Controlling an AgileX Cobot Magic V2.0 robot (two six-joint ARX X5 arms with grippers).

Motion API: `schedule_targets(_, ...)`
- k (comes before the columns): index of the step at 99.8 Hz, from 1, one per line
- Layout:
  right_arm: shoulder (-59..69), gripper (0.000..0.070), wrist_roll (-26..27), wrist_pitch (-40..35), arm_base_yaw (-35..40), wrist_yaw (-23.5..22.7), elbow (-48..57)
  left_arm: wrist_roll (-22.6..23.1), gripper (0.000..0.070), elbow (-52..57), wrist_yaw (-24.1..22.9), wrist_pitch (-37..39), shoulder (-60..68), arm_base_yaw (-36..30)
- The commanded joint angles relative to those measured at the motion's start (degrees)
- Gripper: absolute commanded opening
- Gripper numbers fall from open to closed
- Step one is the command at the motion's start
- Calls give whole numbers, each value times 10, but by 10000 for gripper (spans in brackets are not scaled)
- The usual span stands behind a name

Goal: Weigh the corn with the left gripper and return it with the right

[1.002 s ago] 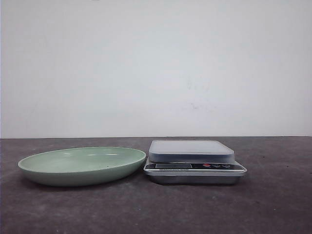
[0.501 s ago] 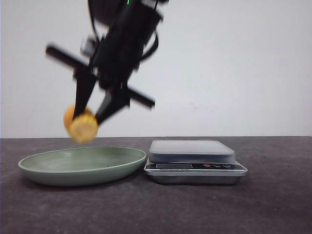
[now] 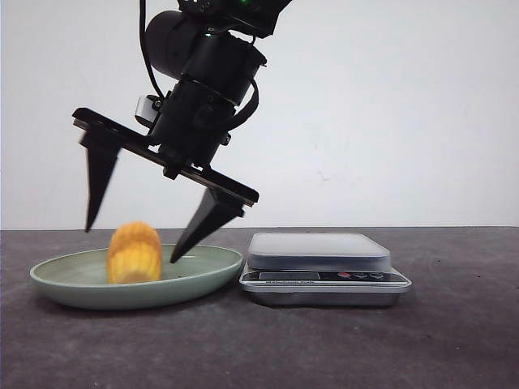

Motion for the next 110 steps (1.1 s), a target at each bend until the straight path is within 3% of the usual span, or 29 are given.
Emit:
schedule_targets(1, 0, 657, -5, 4, 1, -3, 19, -4, 551, 13, -1, -26, 3, -4)
schedule_targets(14, -26, 657, -33, -3, -8, -3, 47, -5, 551, 8, -2, -26, 3, -4)
schedule_targets(24, -61, 653, -77, -23, -11, 26, 79, -5, 551, 3, -2, -26, 3, -4)
schedule_targets(31, -96, 621, -123, -48, -11, 79, 98, -5, 551, -1, -1, -26, 3, -4)
schedule_targets(48, -203, 605, -258, -92, 7, 261, 103, -5, 551, -32, -2, -26, 3, -4)
schedule_targets(53, -231, 545, -285, -104, 14, 304, 103, -5, 551, -45, -1, -26, 3, -4)
schedule_targets(63, -284, 338, -313, -127, 27, 346, 103, -5, 534, -82, -1, -26, 3, -4)
schedule_targets(78, -354, 0, -319, -144, 52, 379, 97, -5, 320, -163, -1, -26, 3, -4)
schedule_targets(90, -410, 0, -324, -99, 89, 486, 68, -5, 0, -230, -1, 3, 3, -4)
schedule_targets(99, -462, 1, -352, -35, 112, 500, 16, -9, 1, -278, 4, 64, -5, -4)
schedule_targets(110, -533, 0, -405, 37, 130, 473, -74, -17, 1, -332, 43, 157, -21, -4)
